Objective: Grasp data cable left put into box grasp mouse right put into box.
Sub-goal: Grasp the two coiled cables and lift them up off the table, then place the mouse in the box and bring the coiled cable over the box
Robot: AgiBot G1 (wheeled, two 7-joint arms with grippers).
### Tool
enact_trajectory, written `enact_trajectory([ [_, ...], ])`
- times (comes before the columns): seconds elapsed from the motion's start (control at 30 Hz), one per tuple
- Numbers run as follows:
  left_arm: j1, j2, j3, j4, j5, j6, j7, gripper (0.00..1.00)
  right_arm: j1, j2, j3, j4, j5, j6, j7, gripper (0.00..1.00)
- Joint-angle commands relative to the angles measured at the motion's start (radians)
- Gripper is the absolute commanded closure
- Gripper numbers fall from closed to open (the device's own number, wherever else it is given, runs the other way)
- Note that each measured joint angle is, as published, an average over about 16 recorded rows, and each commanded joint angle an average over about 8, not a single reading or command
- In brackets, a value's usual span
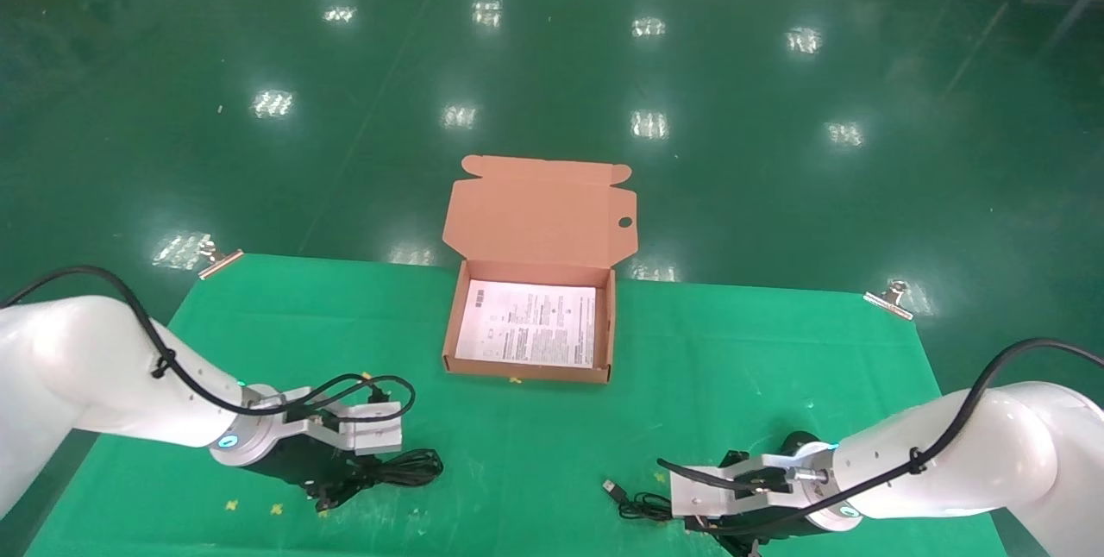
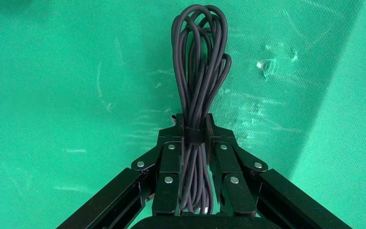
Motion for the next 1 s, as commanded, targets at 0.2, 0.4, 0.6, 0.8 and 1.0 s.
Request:
enact_trajectory([
  [0.2, -0.012, -0.049, -0.012, -0.070, -0.007, -0.008, 0.025, 1.00, 0.014, 0.051, 0.029, 0.076, 0.014, 0.009, 0.056, 1.00],
  [0.4, -0.037, -0.129, -0.037, -0.223, -0.009, -0.016, 0.007, 1.00, 0.056, 0.146, 0.072, 0.241, -0.029, 0.036, 0.186, 1.00],
  [0.6, -0.060, -0.193, -0.057, -0.422, 0.042, -0.060, -0.052, 1.00, 0.136, 0.172, 0.107, 0.354, -0.118, 0.072, 0.272, 1.00],
  [0.8, -0.060, -0.210, -0.059, -0.603, 0.159, -0.126, -0.136, 1.00, 0.222, 0.099, 0.137, 0.362, -0.158, 0.139, 0.272, 1.00],
  [1.0, -0.076, -0.158, -0.064, -0.673, 0.272, -0.177, -0.230, 1.00, 0.315, -0.034, 0.164, 0.248, -0.121, 0.243, 0.172, 1.00],
])
